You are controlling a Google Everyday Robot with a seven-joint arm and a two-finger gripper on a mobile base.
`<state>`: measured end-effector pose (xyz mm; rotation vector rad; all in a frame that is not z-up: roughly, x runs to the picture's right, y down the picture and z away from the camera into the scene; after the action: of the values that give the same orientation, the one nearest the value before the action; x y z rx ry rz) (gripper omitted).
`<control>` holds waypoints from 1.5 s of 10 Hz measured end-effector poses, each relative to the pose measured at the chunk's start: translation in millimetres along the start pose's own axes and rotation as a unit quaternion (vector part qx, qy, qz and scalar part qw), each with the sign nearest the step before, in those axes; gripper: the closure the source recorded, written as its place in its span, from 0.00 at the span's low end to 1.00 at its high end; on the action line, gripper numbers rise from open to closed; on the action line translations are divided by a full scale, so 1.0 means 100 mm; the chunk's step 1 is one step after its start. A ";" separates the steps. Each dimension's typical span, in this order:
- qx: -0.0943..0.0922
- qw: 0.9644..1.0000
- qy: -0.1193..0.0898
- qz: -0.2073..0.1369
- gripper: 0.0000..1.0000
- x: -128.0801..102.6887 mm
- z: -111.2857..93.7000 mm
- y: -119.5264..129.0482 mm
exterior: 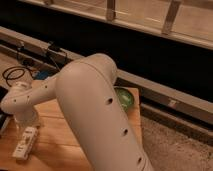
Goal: Place the bottle in the ceramic bowl
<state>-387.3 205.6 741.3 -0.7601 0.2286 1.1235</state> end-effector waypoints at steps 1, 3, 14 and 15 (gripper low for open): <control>-0.002 1.000 0.005 0.000 0.35 0.00 0.05 0.01; -0.010 1.000 0.016 -0.002 0.35 0.01 0.18 0.07; -0.011 0.998 0.066 -0.014 0.67 0.02 0.77 0.31; -0.012 0.998 0.060 -0.016 0.79 0.01 0.74 0.28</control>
<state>-426.6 260.9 782.8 -0.8504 0.3030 1.0540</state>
